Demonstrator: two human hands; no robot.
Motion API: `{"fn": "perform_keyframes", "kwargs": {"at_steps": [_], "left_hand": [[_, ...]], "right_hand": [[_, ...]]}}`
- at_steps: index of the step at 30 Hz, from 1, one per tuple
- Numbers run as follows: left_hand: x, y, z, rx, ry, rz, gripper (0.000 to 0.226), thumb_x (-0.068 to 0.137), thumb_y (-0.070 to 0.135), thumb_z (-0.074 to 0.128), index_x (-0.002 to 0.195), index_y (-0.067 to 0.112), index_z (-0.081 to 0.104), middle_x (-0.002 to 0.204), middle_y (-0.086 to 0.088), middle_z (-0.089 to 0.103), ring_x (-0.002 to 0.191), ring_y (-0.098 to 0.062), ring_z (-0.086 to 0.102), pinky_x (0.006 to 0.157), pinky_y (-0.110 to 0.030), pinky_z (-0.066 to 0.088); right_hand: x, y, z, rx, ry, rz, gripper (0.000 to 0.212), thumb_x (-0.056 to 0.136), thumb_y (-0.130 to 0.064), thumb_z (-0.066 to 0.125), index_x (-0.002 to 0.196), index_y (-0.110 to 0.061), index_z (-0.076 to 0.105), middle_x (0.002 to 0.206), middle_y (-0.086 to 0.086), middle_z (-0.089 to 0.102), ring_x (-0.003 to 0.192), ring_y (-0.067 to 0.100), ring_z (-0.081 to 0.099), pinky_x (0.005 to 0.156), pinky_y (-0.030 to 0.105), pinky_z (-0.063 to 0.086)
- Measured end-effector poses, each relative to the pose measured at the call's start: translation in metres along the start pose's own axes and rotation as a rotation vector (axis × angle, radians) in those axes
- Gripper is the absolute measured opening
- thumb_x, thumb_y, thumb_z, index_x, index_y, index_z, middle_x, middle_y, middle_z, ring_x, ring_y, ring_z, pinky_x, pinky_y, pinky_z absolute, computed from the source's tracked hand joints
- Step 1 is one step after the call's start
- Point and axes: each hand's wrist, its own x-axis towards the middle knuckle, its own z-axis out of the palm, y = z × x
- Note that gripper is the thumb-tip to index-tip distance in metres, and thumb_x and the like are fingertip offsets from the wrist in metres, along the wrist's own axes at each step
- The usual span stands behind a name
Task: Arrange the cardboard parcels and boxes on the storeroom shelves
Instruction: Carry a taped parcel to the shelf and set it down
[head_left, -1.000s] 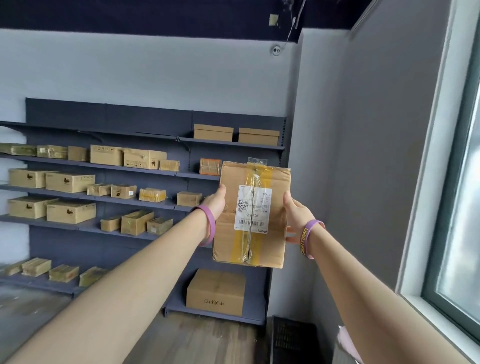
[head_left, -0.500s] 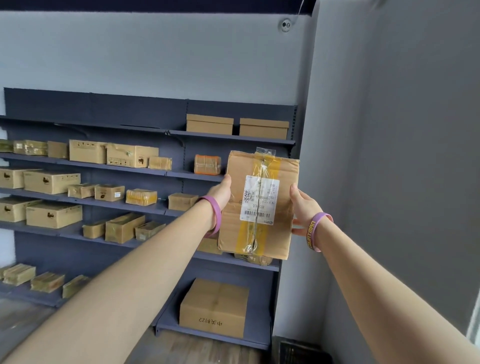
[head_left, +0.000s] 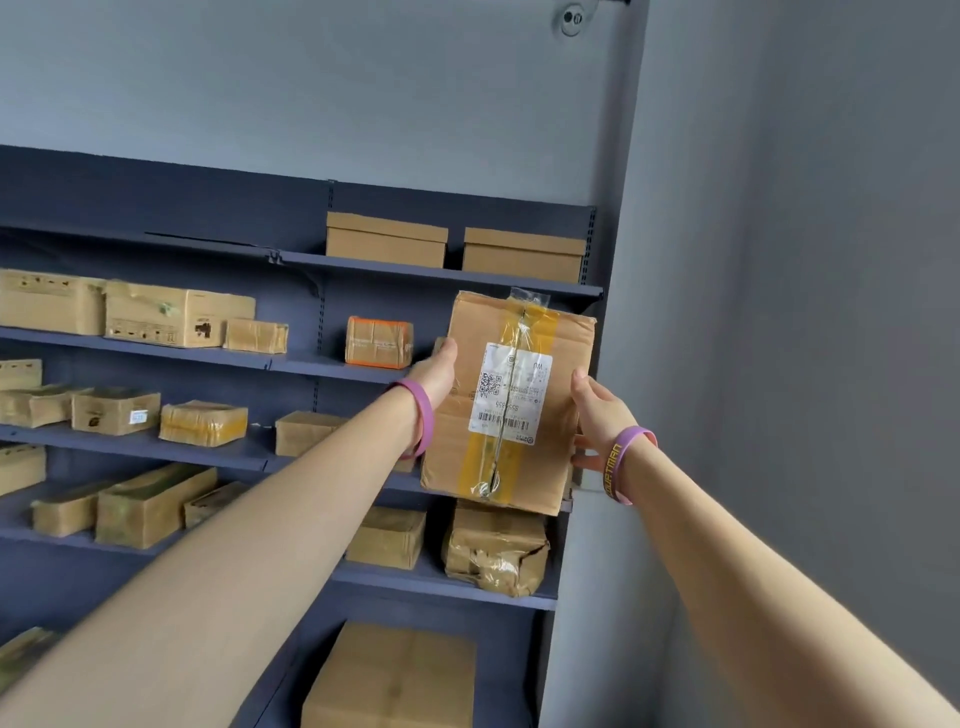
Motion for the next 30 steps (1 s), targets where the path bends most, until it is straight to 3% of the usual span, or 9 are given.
{"fn": "perform_keyframes", "kwargs": {"at_steps": [7, 14, 18, 20, 22, 24, 27, 28, 30], "left_hand": [[0.104, -0.014, 0.016, -0.025, -0.059, -0.061, 0.064, 0.106, 0.052, 0.03, 0.155, 0.01, 0.028, 0.159, -0.008, 0.034, 0.147, -0.026, 0.031, 0.12, -0.04, 0.024], [0.197, -0.035, 0.031, 0.002, -0.003, -0.008, 0.064, 0.104, 0.055, 0.034, 0.155, 0.016, 0.032, 0.151, -0.008, 0.045, 0.14, -0.029, 0.041, 0.118, -0.046, 0.032], [0.247, -0.038, 0.045, -0.002, 0.058, 0.069, 0.036, 0.108, 0.044, 0.033, 0.121, 0.018, 0.056, 0.103, 0.0, 0.053, 0.115, -0.027, 0.05, 0.1, -0.038, 0.04], [0.268, -0.037, 0.056, 0.018, 0.091, 0.094, 0.036, 0.108, 0.042, 0.032, 0.084, 0.022, 0.05, 0.086, 0.002, 0.048, 0.105, -0.025, 0.048, 0.094, -0.037, 0.039], [0.292, -0.037, 0.071, 0.01, 0.112, 0.101, 0.04, 0.108, 0.041, 0.032, 0.073, 0.025, 0.039, 0.078, 0.006, 0.041, 0.098, -0.023, 0.044, 0.09, -0.035, 0.038], [0.318, -0.037, 0.085, 0.01, 0.116, 0.098, 0.037, 0.108, 0.042, 0.032, 0.084, 0.021, 0.049, 0.08, 0.005, 0.045, 0.097, -0.022, 0.046, 0.093, -0.036, 0.041], [0.354, -0.038, 0.105, 0.004, 0.118, 0.114, 0.04, 0.107, 0.047, 0.034, 0.128, 0.021, 0.055, 0.103, 0.0, 0.054, 0.101, -0.021, 0.049, 0.105, -0.04, 0.043], [0.365, -0.038, 0.11, 0.002, 0.124, 0.11, 0.04, 0.107, 0.047, 0.034, 0.13, 0.022, 0.055, 0.105, 0.0, 0.055, 0.102, -0.021, 0.05, 0.107, -0.042, 0.044], [0.386, -0.038, 0.12, 0.001, 0.155, 0.116, 0.031, 0.106, 0.046, 0.035, 0.103, 0.026, 0.058, 0.099, 0.002, 0.057, 0.101, -0.023, 0.052, 0.105, -0.043, 0.045]], "right_hand": [[0.101, 0.01, 0.027, -0.024, 0.048, 0.01, 0.059, 0.103, -0.055, 0.031, 0.155, -0.027, 0.03, 0.155, 0.006, 0.04, 0.138, 0.034, 0.043, 0.102, 0.051, 0.045], [0.186, 0.03, 0.046, 0.007, 0.073, 0.005, 0.059, 0.103, -0.054, 0.034, 0.155, -0.027, 0.03, 0.156, 0.006, 0.038, 0.139, 0.034, 0.042, 0.109, 0.052, 0.042], [0.238, 0.04, 0.051, 0.039, 0.072, -0.044, 0.056, 0.103, -0.053, 0.036, 0.154, -0.031, 0.032, 0.155, 0.005, 0.041, 0.136, 0.033, 0.045, 0.106, 0.053, 0.046], [0.268, 0.046, 0.052, 0.032, 0.069, -0.077, 0.056, 0.103, -0.053, 0.037, 0.154, -0.03, 0.032, 0.155, 0.005, 0.041, 0.138, 0.033, 0.044, 0.108, 0.053, 0.044], [0.3, 0.051, 0.051, 0.011, 0.071, -0.1, 0.056, 0.103, -0.051, 0.036, 0.155, -0.028, 0.031, 0.156, 0.005, 0.039, 0.14, 0.032, 0.041, 0.111, 0.05, 0.039], [0.332, 0.055, 0.048, 0.012, 0.067, -0.101, 0.057, 0.104, -0.051, 0.036, 0.155, -0.026, 0.031, 0.157, 0.005, 0.038, 0.141, 0.032, 0.04, 0.112, 0.05, 0.038], [0.377, 0.06, 0.044, 0.06, 0.058, -0.075, 0.057, 0.103, -0.052, 0.037, 0.154, -0.027, 0.033, 0.156, 0.005, 0.04, 0.139, 0.034, 0.042, 0.112, 0.054, 0.039], [0.39, 0.061, 0.043, 0.069, 0.053, -0.073, 0.056, 0.103, -0.051, 0.038, 0.154, -0.027, 0.034, 0.155, 0.005, 0.041, 0.138, 0.034, 0.043, 0.111, 0.054, 0.04], [0.412, 0.064, 0.041, 0.065, 0.032, -0.094, 0.046, 0.105, -0.044, 0.038, 0.149, -0.03, 0.041, 0.147, 0.006, 0.049, 0.132, 0.035, 0.049, 0.108, 0.053, 0.044]]}}
